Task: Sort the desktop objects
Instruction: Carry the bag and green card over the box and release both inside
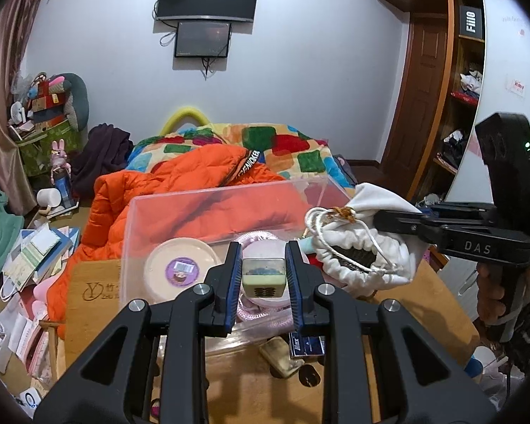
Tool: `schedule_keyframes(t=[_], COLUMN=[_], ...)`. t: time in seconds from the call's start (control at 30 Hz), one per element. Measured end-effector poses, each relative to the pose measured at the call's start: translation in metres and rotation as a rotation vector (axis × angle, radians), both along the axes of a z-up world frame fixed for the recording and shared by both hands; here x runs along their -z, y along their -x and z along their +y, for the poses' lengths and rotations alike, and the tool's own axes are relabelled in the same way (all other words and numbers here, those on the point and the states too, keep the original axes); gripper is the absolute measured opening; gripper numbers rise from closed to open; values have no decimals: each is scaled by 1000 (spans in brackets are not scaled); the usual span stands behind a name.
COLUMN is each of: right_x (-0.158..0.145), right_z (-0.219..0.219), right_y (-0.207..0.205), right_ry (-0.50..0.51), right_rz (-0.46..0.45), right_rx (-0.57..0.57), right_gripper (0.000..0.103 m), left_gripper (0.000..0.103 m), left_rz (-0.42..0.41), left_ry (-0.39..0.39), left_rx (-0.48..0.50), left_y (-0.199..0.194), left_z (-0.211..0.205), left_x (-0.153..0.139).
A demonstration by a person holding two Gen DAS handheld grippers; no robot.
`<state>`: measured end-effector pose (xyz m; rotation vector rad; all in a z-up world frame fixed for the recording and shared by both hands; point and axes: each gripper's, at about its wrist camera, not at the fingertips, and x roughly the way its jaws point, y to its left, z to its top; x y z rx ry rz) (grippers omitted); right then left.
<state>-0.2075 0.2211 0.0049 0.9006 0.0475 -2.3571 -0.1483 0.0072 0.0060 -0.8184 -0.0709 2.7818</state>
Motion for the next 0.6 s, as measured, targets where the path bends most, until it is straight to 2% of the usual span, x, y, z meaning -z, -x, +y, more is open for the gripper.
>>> schedule_keyframes(t=[0.17, 0.27, 0.33, 0.6], right_x=[5, 7, 7, 2], right_z=[-14, -18, -16, -10], right_y=[0, 0, 1, 2], right_ry=[-87, -138, -159, -147], right_rz=[56, 90, 118, 126], right_rx=[17, 31, 59, 72], right_gripper=[20, 34, 50, 55], left_gripper=[24, 24, 24, 24], left_rz=[-24, -36, -39, -39], left_ry=[10, 16, 18, 43], left_rx=[5, 2, 0, -18], left_y=[9, 13, 16, 17], left_z=[5, 6, 5, 7], left_x=[9, 11, 12, 12])
